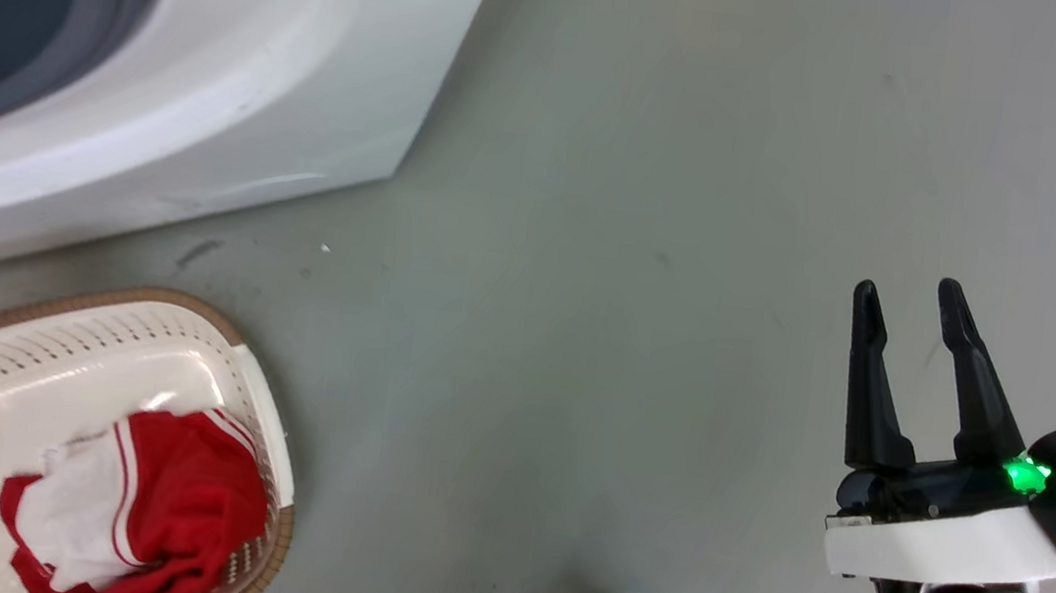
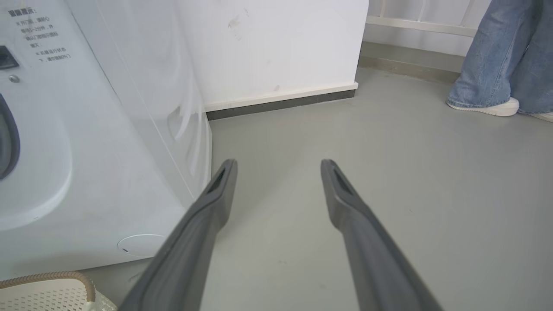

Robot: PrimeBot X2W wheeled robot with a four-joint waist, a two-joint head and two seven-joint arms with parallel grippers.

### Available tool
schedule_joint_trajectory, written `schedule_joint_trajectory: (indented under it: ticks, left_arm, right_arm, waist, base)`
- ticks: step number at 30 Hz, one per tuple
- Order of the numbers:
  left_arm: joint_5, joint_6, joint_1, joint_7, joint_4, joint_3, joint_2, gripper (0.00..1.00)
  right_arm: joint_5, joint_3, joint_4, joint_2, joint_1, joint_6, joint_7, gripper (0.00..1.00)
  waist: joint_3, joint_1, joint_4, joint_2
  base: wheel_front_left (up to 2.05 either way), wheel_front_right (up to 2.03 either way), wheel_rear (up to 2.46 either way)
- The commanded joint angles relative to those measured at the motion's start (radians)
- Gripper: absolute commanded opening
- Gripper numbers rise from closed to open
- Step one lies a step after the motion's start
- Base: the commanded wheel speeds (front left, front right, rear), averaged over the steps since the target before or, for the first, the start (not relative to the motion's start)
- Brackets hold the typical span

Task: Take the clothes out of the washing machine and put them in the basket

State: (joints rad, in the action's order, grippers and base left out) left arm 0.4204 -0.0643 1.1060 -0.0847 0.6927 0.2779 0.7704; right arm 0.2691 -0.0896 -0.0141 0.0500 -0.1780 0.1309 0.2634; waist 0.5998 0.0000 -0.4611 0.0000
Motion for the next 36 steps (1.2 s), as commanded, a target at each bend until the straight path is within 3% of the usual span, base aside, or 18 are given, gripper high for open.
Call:
schedule_joint_trajectory:
  ticks: [1,12,17,21,36]
  left_arm:
    - [0.012,0.000,-0.020,0.025,0.010,-0.009,-0.010,0.00]
    - [0.087,0.013,-0.217,0.271,0.076,-0.041,-0.117,0.00]
    - [0.117,0.012,-0.317,0.335,0.040,-0.062,-0.172,0.00]
    - [0.117,0.007,-0.409,0.348,-0.034,-0.075,-0.209,0.00]
    - [0.087,-0.087,-0.846,0.346,-0.462,-0.106,-0.313,0.00]
  right_arm:
    - [-0.009,0.007,0.002,0.000,0.016,0.000,0.002,1.00]
    - [-0.051,0.046,0.017,0.000,0.064,0.000,0.002,1.00]
    - [-0.084,0.066,0.019,0.000,0.096,0.000,0.002,1.00]
    - [-0.103,0.079,0.011,0.000,0.117,0.000,-0.013,1.00]
    - [-0.157,0.111,-0.075,0.000,0.227,0.000,-0.116,1.00]
  waist:
    - [-0.052,0.0000,0.030,0.0000]
    - [-0.200,0.0000,0.091,0.0000]
    - [-0.278,0.0000,0.128,0.0000]
    - [-0.336,0.0000,0.157,0.0000]
    - [-0.520,0.0000,0.243,0.0000]
  base:
    - [0.00,0.00,0.00]
    - [0.00,0.00,0.00]
    - [0.00,0.00,0.00]
    - [0.00,0.00,0.00]
    - [0.00,0.00,0.00]
